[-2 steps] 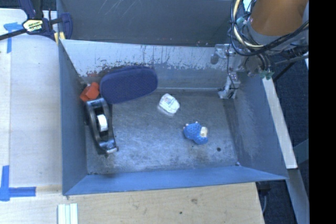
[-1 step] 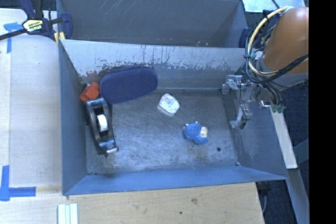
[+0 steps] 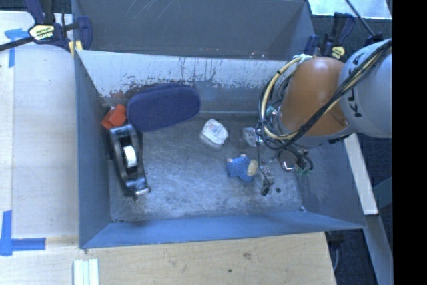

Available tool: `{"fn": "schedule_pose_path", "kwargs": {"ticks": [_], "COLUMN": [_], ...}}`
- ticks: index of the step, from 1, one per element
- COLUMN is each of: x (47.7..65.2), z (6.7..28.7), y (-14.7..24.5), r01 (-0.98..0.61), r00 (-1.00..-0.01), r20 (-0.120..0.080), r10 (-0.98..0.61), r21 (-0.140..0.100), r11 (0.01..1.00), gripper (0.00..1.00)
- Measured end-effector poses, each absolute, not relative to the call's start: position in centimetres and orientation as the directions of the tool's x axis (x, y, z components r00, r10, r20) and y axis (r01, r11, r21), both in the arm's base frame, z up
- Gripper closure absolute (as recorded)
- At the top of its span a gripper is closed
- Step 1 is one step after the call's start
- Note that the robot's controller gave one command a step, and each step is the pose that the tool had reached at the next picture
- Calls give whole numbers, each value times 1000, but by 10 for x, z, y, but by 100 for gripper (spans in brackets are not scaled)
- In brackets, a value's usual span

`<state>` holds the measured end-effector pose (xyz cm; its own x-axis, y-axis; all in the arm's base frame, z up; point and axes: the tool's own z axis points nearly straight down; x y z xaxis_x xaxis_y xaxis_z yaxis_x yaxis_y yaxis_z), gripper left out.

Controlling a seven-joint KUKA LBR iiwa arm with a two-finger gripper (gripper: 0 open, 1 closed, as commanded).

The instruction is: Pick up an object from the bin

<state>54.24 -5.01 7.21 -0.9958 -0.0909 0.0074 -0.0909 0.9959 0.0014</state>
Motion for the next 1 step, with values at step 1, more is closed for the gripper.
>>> {"fn": "schedule_pose_path", "kwargs": {"ticks": [1], "x": [546], "z": [77], "y": [-53], "r01": [-87], "r00": [-996], "r20": [-5], "r10": [-87], "r21": [-3], "r11": [996], "gripper": [100]}}
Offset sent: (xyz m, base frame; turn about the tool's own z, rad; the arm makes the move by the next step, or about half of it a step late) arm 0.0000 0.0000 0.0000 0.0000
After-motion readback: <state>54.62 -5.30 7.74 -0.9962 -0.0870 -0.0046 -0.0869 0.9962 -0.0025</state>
